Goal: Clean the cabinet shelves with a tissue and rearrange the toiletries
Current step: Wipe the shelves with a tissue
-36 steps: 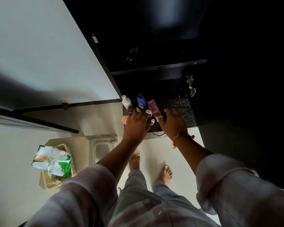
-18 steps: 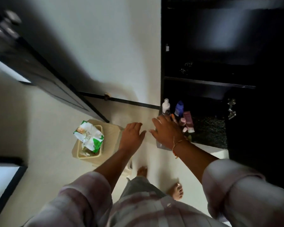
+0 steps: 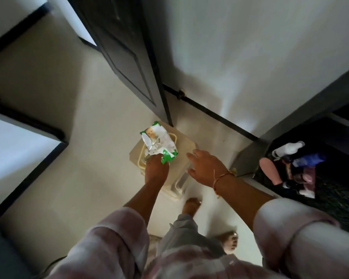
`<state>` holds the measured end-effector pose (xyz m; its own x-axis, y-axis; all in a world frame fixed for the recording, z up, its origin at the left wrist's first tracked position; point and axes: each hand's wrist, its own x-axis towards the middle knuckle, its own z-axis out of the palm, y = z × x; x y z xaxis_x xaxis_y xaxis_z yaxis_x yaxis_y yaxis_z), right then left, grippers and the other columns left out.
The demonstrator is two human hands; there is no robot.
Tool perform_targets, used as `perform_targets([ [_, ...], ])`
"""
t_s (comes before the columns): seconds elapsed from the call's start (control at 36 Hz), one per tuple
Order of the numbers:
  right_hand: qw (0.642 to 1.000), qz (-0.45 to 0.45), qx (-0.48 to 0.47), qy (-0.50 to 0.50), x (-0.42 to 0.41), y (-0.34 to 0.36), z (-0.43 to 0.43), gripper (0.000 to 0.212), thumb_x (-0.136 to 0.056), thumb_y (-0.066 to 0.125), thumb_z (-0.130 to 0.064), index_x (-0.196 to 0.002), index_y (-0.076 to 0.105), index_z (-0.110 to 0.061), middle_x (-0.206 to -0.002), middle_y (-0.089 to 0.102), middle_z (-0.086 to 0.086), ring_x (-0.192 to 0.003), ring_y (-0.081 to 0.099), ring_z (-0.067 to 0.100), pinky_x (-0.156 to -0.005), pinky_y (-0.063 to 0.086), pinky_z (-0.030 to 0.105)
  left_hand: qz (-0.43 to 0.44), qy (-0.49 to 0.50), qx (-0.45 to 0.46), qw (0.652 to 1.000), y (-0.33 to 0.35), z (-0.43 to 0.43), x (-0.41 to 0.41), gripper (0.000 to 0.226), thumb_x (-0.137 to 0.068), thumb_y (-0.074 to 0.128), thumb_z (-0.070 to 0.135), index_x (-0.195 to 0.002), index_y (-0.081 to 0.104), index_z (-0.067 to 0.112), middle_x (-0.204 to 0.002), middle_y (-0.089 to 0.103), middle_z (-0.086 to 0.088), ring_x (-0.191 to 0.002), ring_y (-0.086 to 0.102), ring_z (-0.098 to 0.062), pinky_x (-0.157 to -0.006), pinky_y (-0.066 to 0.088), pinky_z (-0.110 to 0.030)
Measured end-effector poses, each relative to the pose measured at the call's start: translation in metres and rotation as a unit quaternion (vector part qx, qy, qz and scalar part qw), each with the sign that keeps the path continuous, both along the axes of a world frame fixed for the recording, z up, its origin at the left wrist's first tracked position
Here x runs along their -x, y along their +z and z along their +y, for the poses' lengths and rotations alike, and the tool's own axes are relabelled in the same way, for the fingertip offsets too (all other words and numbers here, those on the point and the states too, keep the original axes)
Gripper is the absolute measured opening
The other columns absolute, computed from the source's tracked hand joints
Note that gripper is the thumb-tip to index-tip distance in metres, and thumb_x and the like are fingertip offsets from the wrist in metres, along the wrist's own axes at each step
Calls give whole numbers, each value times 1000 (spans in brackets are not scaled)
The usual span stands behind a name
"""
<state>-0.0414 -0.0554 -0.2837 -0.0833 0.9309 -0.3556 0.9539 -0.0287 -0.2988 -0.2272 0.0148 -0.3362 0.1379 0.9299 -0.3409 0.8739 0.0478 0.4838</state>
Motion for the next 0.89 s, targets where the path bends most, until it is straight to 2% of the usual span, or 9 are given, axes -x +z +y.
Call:
perform_targets([
  [0.08, 1000, -5, 19, 9, 17, -10, 22, 60, -93, 49, -47, -144, 38, -18, -143, 42, 12, -128, 45, 32, -100, 45, 47, 23, -14, 38, 999, -19, 19, 17, 45, -92, 58, 28, -133, 54, 11, -134, 55, -9, -129, 47, -26, -105, 41, -39],
  [0.19, 999, -1, 44, 14, 32, -22, 47, 59, -92, 51, -45, -142, 39, -18, -139, 44, 11, -125, 46, 32, -95, 47, 45, 41, -22, 71, 996, -42, 42, 27, 46, -93, 57, 30, -135, 52, 10, -136, 54, -9, -131, 44, -26, -107, 38, -37],
  [0.36, 996, 0, 83, 11, 41, -37, 71, 59, -93, 53, -44, -143, 37, -18, -140, 44, 12, -127, 46, 34, -98, 46, 47, 56, -19, 138, 989, -71, 63, 34, 52, -94, 55, 33, -142, 45, 12, -145, 46, -7, -137, 38, -24, -110, 36, -39],
  [0.44, 996, 0, 94, 10, 45, -44, 79, 59, -92, 54, -43, -143, 38, -19, -140, 44, 13, -128, 45, 34, -98, 46, 47, 54, -12, 121, 991, -81, 69, 38, 47, -93, 57, 32, -136, 50, 14, -139, 53, -5, -130, 45, -25, -103, 41, -38],
  [0.56, 994, 5, 107, 13, 51, -51, 87, 58, -92, 55, -42, -142, 39, -18, -138, 45, 12, -127, 46, 34, -97, 47, 47, 34, -36, 103, 993, -91, 76, 40, 53, -94, 54, 33, -144, 43, 18, -148, 45, -2, -137, 39, -23, -111, 36, -39],
  [0.67, 994, 0, 113, 16, 57, -56, 91, 56, -92, 54, -41, -142, 38, -19, -135, 47, 11, -124, 48, 33, -93, 50, 46, 37, -72, 75, 994, -97, 81, 36, 55, -94, 54, 37, -145, 41, 23, -148, 44, 2, -136, 40, -22, -109, 35, -40],
  [0.78, 993, -1, 118, 15, 60, -58, 93, 57, -93, 54, -41, -142, 38, -18, -136, 47, 12, -126, 48, 33, -95, 49, 46, 48, -98, 80, 991, -103, 87, 31, 56, -94, 51, 36, -147, 39, 21, -149, 43, -3, -135, 41, -27, -110, 34, -40],
  [0.89, 993, -2, 117, 14, 61, -62, 94, 56, -94, 55, -43, -141, 39, -18, -134, 49, 11, -123, 51, 31, -95, 51, 45, 80, -116, 120, 983, -112, 94, 26, 57, -95, 47, 42, -149, 34, 27, -154, 32, -12, -140, 33, -34, -114, 28, -47],
])
